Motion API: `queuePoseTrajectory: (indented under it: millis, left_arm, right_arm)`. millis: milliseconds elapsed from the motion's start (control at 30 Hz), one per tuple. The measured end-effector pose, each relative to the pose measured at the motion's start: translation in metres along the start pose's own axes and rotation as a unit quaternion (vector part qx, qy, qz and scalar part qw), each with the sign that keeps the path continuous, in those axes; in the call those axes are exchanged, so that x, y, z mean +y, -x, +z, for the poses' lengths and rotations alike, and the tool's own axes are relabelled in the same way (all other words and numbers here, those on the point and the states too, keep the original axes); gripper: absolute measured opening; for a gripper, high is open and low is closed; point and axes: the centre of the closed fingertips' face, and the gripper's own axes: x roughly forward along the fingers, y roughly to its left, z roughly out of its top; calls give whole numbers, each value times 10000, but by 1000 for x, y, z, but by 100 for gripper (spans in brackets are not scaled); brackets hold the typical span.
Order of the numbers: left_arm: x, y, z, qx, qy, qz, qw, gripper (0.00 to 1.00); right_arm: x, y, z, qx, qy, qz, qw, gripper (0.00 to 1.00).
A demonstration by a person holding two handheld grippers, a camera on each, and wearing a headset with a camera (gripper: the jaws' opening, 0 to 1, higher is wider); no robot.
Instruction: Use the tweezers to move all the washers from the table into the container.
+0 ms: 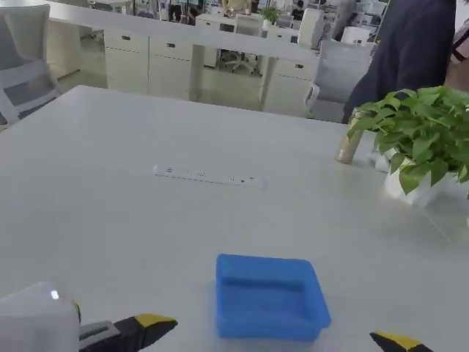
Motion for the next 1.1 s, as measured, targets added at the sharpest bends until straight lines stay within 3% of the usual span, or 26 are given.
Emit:
queuePoseTrajectory:
  millis: [67, 200, 267, 333, 400, 433, 467, 567, 600, 667, 700, 733, 767, 800, 833, 867, 933, 1067, 1100]
  left_arm:
    - [-2, -9, -13, 336, 42, -240, 9991, 37]
    - [-6, -27, -35, 971, -418, -591, 9926, 29]
    - [-1, -31, -41, 1121, -638, -474, 9905, 22]
    - [0, -34, -45, 1212, -631, -503, 9893, 21]
    - [-2, -35, -47, 1267, -593, -566, 9885, 22]
    - [-5, -34, -50, 1337, -661, -638, 9868, 21]
    - [-7, -34, -53, 1412, -713, -677, 9851, 20]
    - [-12, -34, -72, 1957, -1123, -773, 9711, 16]
    - [-13, -35, -76, 2065, -1187, -764, 9682, 14]
    - [-20, -41, -76, 2019, -1192, -801, 9688, 14]
    - [-24, -42, -77, 2053, -1190, -862, 9676, 12]
    - [-28, -44, -80, 2136, -1301, -914, 9639, 10]
    - [-27, -45, -83, 2264, -1475, -900, 9586, 9]
    - [-26, -46, -89, 2479, -1748, -876, 9488, 9]
    - [-26, -47, -93, 2588, -1870, -844, 9439, 9]
    - [-25, -49, -95, 2646, -1948, -806, 9410, 9]
    - [-27, -54, -96, 2640, -1952, -792, 9412, 9]
    - [-29, -59, -102, 2809, -2194, -880, 9302, 5]
    - [-30, -60, -102, 2817, -2204, -896, 9295, 5]
  right_arm:
    - [8, -7, -15, 392, 301, 292, 9983, 29]
    - [24, -20, -34, 792, 566, 726, 9926, 20]
    - [31, -25, -46, 925, 567, 992, 9891, 18]
    - [39, -29, -50, 1021, 587, 1222, 9855, 18]
    - [44, -35, -59, 1183, 777, 1438, 9794, 17]
    - [48, -37, -65, 1362, 925, 1589, 9735, 17]
    - [49, -39, -69, 1455, 1035, 1627, 9704, 17]
    - [47, -46, -79, 1721, 1451, 1733, 9588, 16]
    - [46, -48, -78, 1708, 1521, 1711, 9583, 16]
    - [47, -52, -79, 1744, 1578, 1746, 9561, 15]
    - [47, -53, -79, 1751, 1652, 1735, 9550, 15]
    - [47, -55, -78, 1764, 1731, 1727, 9535, 15]
    - [47, -56, -79, 1791, 1767, 1750, 9519, 15]
    - [48, -58, -82, 1839, 1844, 1780, 9489, 14]
    - [49, -59, -83, 1872, 1913, 1796, 9466, 14]
    - [51, -59, -83, 1889, 2004, 1815, 9440, 14]
    - [53, -60, -83, 1875, 2060, 1844, 9426, 14]
    - [55, -61, -84, 1829, 2063, 1892, 9424, 12]
    - [55, -61, -84, 1821, 2052, 1899, 9427, 12]
